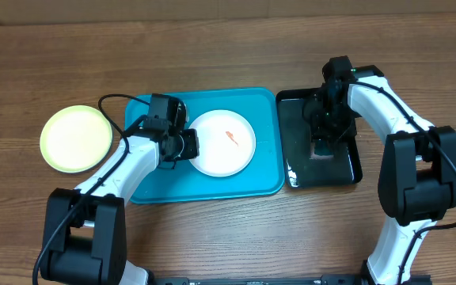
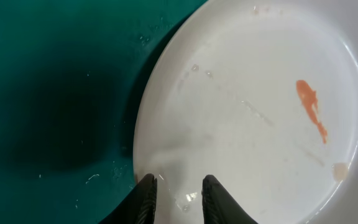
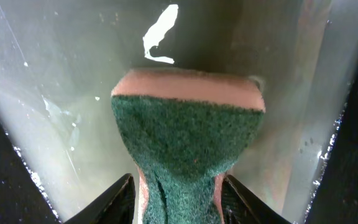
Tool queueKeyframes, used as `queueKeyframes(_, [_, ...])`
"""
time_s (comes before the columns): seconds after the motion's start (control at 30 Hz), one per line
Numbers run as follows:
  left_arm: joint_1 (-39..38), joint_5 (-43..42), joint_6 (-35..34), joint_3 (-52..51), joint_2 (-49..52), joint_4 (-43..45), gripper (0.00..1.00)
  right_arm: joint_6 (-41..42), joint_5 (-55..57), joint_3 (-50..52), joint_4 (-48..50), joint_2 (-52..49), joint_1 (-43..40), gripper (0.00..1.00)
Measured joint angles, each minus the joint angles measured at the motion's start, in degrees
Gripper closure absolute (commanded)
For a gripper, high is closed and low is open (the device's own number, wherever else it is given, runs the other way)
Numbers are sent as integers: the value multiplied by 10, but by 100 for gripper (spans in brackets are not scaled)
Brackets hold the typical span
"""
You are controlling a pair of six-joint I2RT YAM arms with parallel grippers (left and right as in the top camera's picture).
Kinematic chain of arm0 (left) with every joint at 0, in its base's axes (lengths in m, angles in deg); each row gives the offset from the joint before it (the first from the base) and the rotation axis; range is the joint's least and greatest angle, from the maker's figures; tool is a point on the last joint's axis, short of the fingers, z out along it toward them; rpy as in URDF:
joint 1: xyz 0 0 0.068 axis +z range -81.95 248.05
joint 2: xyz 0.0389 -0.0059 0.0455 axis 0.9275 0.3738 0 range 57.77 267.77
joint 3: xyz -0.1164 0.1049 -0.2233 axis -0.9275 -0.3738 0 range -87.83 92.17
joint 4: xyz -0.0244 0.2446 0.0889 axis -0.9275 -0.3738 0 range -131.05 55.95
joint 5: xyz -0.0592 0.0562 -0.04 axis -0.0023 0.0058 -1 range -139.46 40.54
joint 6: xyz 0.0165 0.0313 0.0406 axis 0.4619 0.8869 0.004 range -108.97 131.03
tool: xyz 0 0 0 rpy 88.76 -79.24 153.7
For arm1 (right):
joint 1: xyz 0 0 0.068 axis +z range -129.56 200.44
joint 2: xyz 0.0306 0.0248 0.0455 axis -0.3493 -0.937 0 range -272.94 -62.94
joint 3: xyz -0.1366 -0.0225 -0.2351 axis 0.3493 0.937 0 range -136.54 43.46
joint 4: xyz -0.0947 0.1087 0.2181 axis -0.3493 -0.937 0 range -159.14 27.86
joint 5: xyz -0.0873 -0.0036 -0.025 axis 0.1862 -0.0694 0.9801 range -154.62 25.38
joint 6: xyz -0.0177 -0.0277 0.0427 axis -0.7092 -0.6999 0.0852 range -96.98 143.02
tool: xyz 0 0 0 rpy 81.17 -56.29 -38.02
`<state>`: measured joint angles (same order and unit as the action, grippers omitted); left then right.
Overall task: Clean dirty plates on tray and stack at the side
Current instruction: 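Grasp the green sponge in the black tray with the right gripper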
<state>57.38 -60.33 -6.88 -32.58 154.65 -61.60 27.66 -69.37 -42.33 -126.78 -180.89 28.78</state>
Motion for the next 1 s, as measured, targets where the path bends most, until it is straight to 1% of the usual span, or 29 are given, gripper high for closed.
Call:
queueKeyframes(0.07, [0,0,2,28,0,-43,72,0,0,0,1,0,0,53])
queueKeyframes(0.13, [0,13,3,52,0,-62,71,0,-2,0,2,0,0,53])
queueKeyframes(0.33, [0,74,-15,61,12,-67,73,0,-4,0,6,0,0,53])
queueKeyframes(0.43, [-1,71,-22,61,55,-50,81,0,-4,0,9,0,0,53])
queueKeyframes(0.5, [-1,60,-27,59,71,-42,86,0,-4,0,9,0,0,53])
queueKeyframes(0.53, [-1,56,-28,59,73,-42,86,0,-4,0,9,0,0,53])
queueKeyframes(0.57, [-1,54,-28,59,73,-42,89,0,-4,0,9,0,0,53])
queueKeyframes(0.77, [-1,48,-27,59,73,-43,89,0,-4,0,10,0,0,53])
queueKeyframes(0.87, [-1,46,-22,75,73,-75,89,0,-4,0,9,0,0,53])
queueKeyframes(0.93, [-1,46,-14,86,73,-76,95,0,-4,0,10,0,0,53])
queueKeyframes(1.0, [-1,44,-12,89,73,-76,96,0,-4,0,9,0,0,53])
